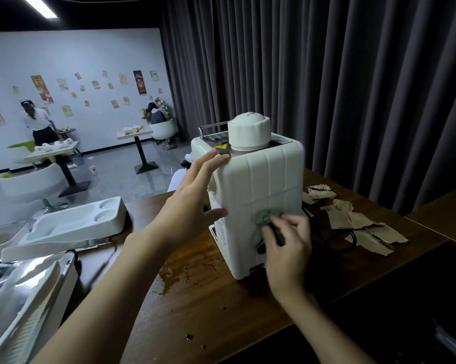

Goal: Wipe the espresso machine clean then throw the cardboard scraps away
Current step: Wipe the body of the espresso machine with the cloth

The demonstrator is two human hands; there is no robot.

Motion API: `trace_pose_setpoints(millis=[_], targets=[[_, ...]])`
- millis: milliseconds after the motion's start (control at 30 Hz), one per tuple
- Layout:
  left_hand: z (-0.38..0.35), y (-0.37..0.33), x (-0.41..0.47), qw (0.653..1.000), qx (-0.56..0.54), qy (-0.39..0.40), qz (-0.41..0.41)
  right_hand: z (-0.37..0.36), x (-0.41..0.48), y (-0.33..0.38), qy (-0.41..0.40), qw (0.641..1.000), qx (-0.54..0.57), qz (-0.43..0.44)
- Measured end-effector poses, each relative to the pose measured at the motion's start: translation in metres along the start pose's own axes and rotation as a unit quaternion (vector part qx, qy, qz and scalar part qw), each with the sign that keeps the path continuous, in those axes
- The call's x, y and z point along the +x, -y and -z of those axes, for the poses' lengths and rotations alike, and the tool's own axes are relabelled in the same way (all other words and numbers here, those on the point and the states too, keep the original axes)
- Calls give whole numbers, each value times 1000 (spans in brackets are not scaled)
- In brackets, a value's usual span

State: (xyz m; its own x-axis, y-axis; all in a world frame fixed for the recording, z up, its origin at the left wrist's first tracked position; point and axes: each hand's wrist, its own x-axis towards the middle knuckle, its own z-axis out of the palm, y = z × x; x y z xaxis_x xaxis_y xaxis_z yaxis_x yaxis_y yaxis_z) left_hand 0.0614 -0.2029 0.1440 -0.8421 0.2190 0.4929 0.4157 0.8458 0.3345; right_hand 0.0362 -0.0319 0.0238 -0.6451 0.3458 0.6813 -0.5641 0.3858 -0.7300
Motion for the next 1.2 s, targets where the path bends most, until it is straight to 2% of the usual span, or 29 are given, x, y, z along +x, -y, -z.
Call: trace_pose_setpoints(millis=[100, 233, 300, 400, 500, 567, 667, 767, 867, 967, 1033, 1100, 1200], targets=[[1, 0, 1, 1000, -5, 5, 5, 11, 35, -16, -62, 995, 1, -74], [0, 0, 2, 1000, -14, 9, 4, 6, 32, -11, -83, 994, 6, -72], [0, 0, 2, 1000, -13, 7, 0, -6, 8, 5, -59, 997, 7, -44], [1, 2, 1, 1000, -20, 12, -9, -16, -28, 23, 32, 999, 3, 43], [4, 2, 0, 999, -28, 20, -13, -12, -25, 23, 79, 992, 3, 99], [4, 2, 0, 999, -37, 19, -12, -6, -4, 19, 43, 996, 3, 80], [3, 2, 1, 999, -44, 17, -6, 2, 39, 11, -51, 999, 13, 4], [3, 1, 1, 999, -45, 15, -6, 5, 53, 12, -94, 995, 15, -22], [2, 1, 1, 999, -50, 10, -7, -5, 34, 26, -87, 996, 10, 2], [2, 1, 0, 998, -54, 10, -9, -8, 16, 34, -15, 996, -9, 90], [3, 1, 0, 999, -52, 12, -9, -2, 24, 29, 16, 993, -15, 118], [3, 1, 0, 998, -53, 12, -9, 5, 44, 23, -7, 995, -14, 96], [3, 1, 0, 998, -53, 10, -12, 11, 78, 18, -81, 997, -3, 19]])
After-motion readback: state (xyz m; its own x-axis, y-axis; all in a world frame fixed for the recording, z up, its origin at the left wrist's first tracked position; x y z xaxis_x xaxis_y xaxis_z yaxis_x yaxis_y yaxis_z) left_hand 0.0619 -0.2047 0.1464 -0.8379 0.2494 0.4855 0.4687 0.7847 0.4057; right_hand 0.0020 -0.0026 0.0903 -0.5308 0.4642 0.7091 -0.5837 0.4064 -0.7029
